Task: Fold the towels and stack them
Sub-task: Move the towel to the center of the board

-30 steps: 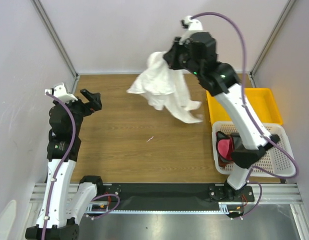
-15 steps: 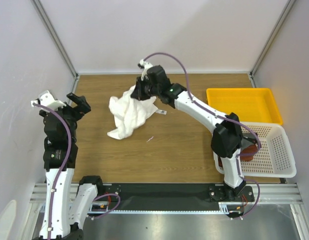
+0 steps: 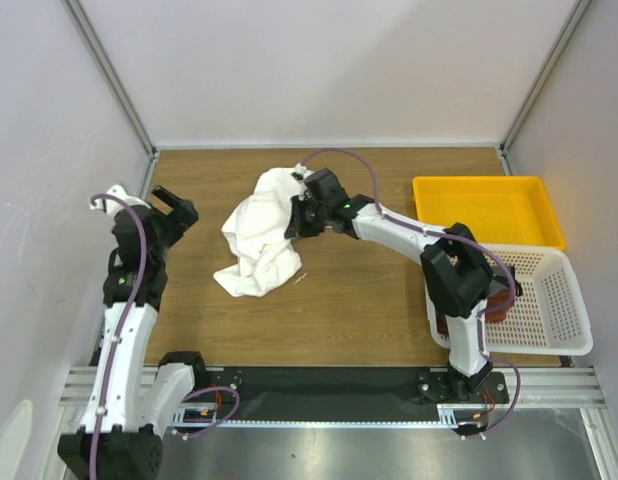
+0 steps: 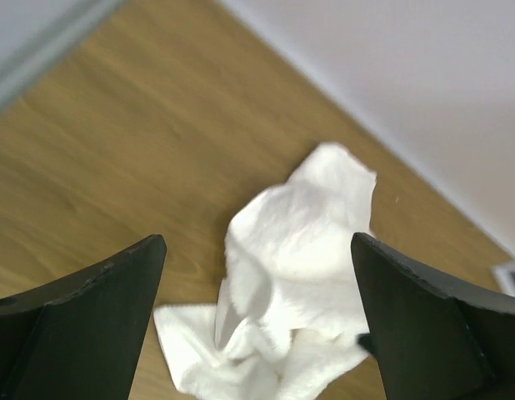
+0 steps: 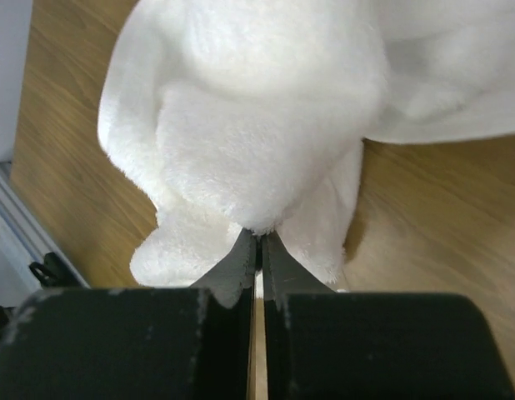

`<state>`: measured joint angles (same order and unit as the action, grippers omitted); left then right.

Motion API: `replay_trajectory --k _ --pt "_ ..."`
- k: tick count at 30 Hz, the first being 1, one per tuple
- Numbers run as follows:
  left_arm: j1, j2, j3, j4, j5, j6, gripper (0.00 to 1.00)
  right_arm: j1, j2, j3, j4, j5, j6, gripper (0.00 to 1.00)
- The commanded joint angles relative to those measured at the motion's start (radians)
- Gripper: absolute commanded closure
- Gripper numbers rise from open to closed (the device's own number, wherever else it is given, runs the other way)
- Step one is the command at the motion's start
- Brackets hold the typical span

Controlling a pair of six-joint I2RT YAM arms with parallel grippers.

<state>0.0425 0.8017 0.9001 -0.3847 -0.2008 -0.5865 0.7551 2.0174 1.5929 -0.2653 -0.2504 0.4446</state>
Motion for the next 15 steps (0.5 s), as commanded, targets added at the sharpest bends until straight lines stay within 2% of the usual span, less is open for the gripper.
replay_trajectory --k 1,5,8,9,15 --pt "0.008 0.062 -0.088 -0.072 0.069 -0.185 0.00 -0.080 -0.138 -0.095 0.038 -0.050 0.052 1.00" --pt "-0.003 0.103 -0.215 -0.043 0.149 -0.252 0.07 -0.123 -0.216 -0.201 0.049 -0.020 0.028 1.00" --pt "-0.033 0.077 -0.306 -0.007 0.107 -0.303 0.07 -0.148 -0.250 -0.237 0.026 -0.006 0.006 1.00" --pt "-0.082 0.064 -0.323 0.003 0.078 -0.312 0.07 -0.154 -0.256 -0.255 0.015 -0.003 0.000 1.00" --pt "-0.116 0.071 -0.400 0.061 0.051 -0.369 0.07 -0.177 -0.266 -0.317 0.032 -0.003 0.017 1.00"
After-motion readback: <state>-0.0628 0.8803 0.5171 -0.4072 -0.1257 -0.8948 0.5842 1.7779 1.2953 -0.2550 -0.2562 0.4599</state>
